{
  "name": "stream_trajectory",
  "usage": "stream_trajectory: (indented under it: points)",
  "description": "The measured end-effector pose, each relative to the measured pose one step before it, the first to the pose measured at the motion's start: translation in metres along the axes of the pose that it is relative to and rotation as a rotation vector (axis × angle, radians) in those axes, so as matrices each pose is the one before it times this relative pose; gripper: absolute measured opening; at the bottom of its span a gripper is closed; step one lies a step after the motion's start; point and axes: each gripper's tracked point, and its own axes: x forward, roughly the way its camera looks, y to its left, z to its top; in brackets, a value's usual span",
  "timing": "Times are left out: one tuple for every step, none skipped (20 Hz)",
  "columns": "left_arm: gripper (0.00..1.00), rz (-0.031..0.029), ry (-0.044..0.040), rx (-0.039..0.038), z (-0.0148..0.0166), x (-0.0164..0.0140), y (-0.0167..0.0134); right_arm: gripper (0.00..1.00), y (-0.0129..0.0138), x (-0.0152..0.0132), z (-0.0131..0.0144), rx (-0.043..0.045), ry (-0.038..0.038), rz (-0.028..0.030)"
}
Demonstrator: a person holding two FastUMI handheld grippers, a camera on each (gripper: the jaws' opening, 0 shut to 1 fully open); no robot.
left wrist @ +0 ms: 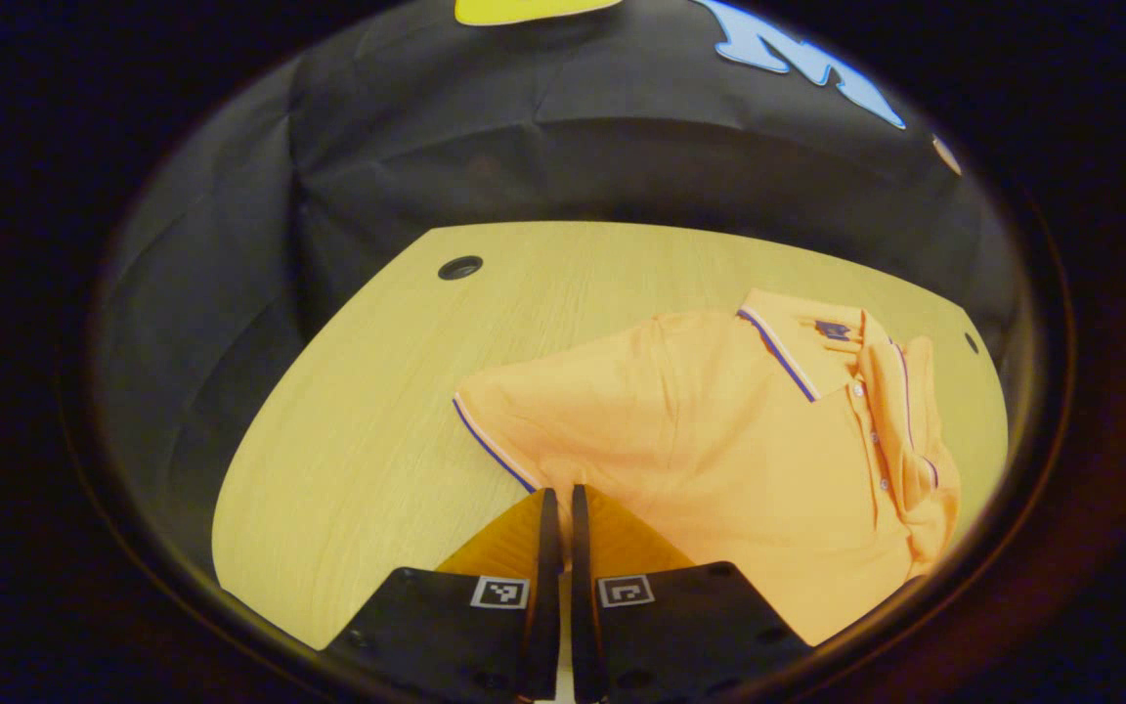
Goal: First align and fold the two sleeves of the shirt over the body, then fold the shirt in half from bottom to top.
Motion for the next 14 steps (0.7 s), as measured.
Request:
stream_trajectory:
  points:
    - [0.11,-0.00545,-0.02027,0.02903,0.00829,-0.00263,-0.00568,0.46,-0.00162,-0.00088,-0.00081,0.0055,-0.00086,-0.00086]
    - [0.12,-0.00763,-0.01789,0.02526,0.00793,-0.00279,-0.00598,0.46,-0.00212,0.00029,-0.00236,0.00519,0.00042,-0.00111]
    - [0.12,-0.01033,-0.02046,0.0289,0.00873,-0.00345,-0.00846,0.46,-0.00219,-0.00087,-0.00159,0.00516,0.00047,-0.00191]
    - [0.12,-0.0134,-0.02027,0.02864,0.00938,-0.00325,-0.00939,0.46,-0.00188,0.00115,-0.00195,0.00558,-0.00021,-0.00163]
    - [0.12,-0.01684,-0.02234,0.03053,0.00991,-0.00238,-0.01223,0.46,-0.00199,-0.00043,-0.00167,0.00598,0.00057,-0.00187]
    - [0.12,-0.01535,-0.01824,0.02382,0.0083,-0.00197,-0.01103,0.46,-0.00221,0.00007,-0.00164,0.00596,-0.00019,-0.00229]
    - [0.12,-0.0183,-0.01836,0.02488,0.00814,-0.0024,-0.01281,0.46,-0.00295,-0.00053,-0.00075,0.00611,-0.0004,-0.00391]
    - [0.12,-0.01867,-0.01528,0.02239,0.00754,-0.00215,-0.01278,0.46,-0.00282,-0.0003,-0.00172,0.0066,-0.0011,-0.00386]
    - [0.12,-0.01981,-0.01104,0.02051,0.00717,-0.00149,-0.01333,0.46,-0.00343,-0.0014,-0.00113,0.00693,-0.00098,-0.00592]
    - [0.12,-0.02021,-0.00867,0.01802,0.00533,-0.00073,-0.01378,0.46,-0.00345,0.00026,-0.00121,0.00797,-0.00025,-0.0056]
    - [0.12,-0.01998,-0.00654,0.0181,0.00373,0.00097,-0.01439,0.46,-0.00427,-0.00101,-0.00024,0.00798,-0.00073,-0.00713]
    - [0.12,-0.01544,-0.00218,0.01315,0.00252,0.00123,-0.011,0.46,-0.00492,-0.00102,-0.00037,0.00827,-0.00009,-0.00794]
    - [0.12,-0.01723,-0.00289,0.01323,0.00237,0.00043,-0.01245,0.46,-0.00472,-0.00162,-0.00003,0.00833,-0.00077,-0.00863]
    - [0.12,-0.01489,-0.00251,0.01351,0.00312,0.00005,-0.01132,0.46,-0.00493,0.00033,-0.00059,0.00832,-0.00006,-0.00978]
